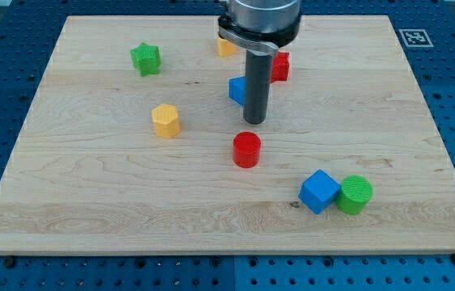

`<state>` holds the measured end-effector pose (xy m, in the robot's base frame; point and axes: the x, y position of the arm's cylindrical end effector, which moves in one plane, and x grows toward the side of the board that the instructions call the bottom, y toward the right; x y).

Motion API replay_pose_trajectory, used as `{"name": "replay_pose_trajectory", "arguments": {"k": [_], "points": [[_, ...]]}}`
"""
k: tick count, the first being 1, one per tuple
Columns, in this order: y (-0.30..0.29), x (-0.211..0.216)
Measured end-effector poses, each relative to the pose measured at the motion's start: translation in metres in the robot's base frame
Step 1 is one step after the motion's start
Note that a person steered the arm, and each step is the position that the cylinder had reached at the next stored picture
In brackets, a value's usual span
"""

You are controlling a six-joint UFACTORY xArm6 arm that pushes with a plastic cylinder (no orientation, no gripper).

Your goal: Move the blue triangle closer to the blue cube and green circle

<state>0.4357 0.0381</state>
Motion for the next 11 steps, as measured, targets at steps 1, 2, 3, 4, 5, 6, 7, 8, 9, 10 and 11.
{"name": "replay_pose_trajectory", "arguments": {"k": [1, 2, 3, 4, 5, 6, 7, 8, 9, 10, 11], "points": [[-0.044, -0.010], [-0.088, -0.037], [-0.098, -0.087], [-0.071, -0.099], [-0.023, -0.050], [0.039, 0.001], [0.079, 0.014], [0.072, 0.009], [0.053, 0.012], [0.052, 0.037], [0.088, 0.058]]}}
